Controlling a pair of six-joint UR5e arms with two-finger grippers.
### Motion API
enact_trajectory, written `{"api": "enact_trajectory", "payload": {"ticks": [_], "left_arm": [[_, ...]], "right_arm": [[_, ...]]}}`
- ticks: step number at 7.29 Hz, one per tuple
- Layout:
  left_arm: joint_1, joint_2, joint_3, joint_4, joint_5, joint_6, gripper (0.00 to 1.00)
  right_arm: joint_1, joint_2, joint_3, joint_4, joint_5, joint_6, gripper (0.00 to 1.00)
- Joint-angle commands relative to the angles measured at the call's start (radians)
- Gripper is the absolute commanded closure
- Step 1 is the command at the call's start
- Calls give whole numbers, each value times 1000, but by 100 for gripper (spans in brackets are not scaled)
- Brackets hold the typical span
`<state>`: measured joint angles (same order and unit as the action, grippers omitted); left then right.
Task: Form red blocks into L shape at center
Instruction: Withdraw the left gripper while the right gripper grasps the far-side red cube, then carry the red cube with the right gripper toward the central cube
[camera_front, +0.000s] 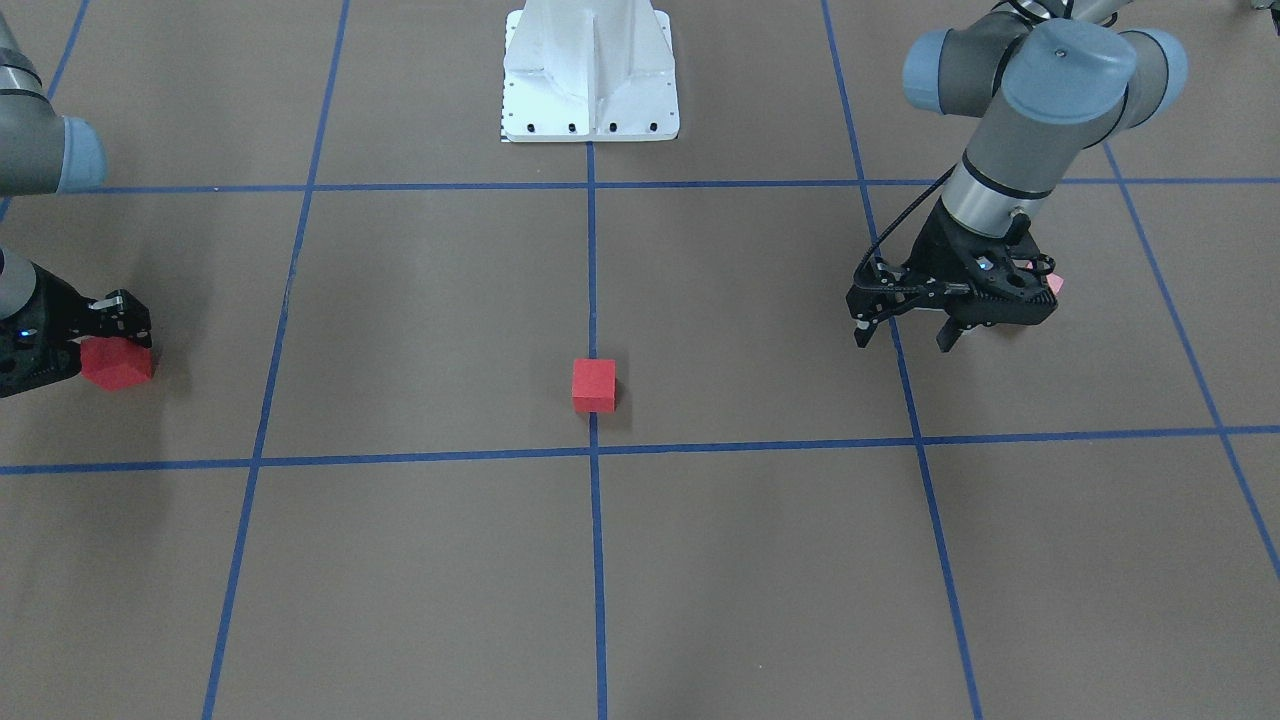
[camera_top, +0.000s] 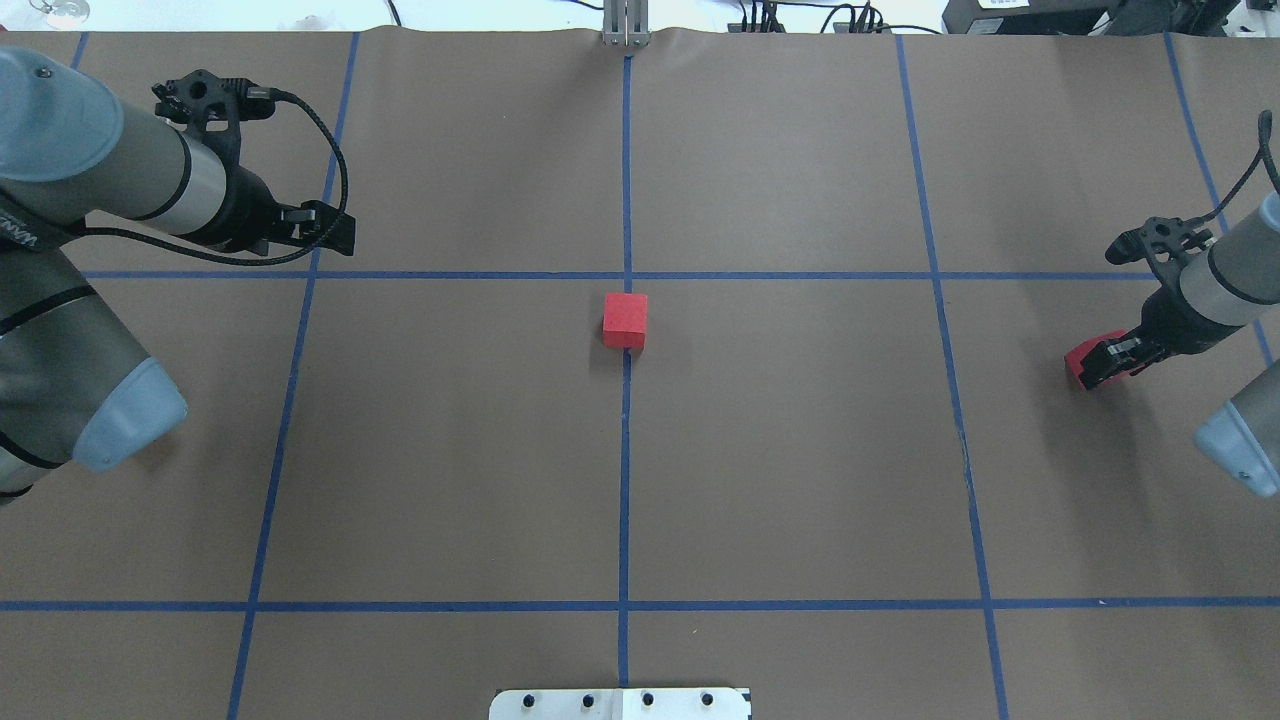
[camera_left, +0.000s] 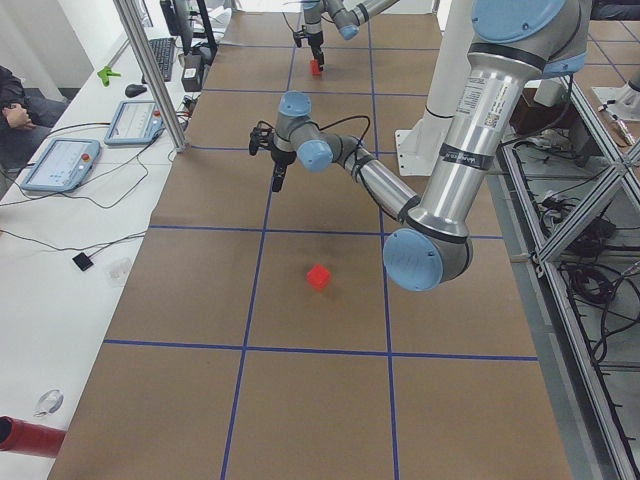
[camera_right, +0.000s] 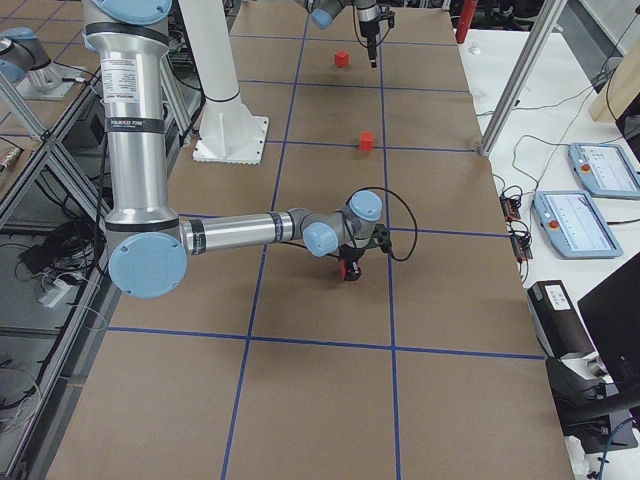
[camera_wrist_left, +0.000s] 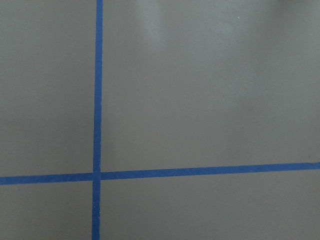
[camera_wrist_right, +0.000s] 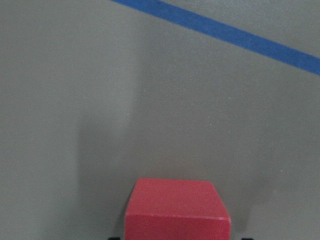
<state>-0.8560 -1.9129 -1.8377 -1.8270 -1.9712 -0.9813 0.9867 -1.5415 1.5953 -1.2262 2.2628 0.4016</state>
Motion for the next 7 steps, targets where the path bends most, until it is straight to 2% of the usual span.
{"api": "enact_trajectory", "payload": {"ticks": [1,2,3,5,6,7], "left_arm": [[0,0,2,0,0,-2,0],[0,0,2,0,0,1,0],[-2,15,3,0,0,12,2],[-51,56,-1,0,-3,54,3],[-86,87,2,0,-2,109,6],[-112,128,-6,-11,1,131,10]], "right_arm": [[4,3,34,-1,-8,64,100],[6,3,75,-1,-3,75,100],[9,35,121,-50,1,94,100],[3,293,155,-332,3,129,100],[-49,411,161,-436,0,143,100],[-103,505,155,-443,-3,249,100]]}}
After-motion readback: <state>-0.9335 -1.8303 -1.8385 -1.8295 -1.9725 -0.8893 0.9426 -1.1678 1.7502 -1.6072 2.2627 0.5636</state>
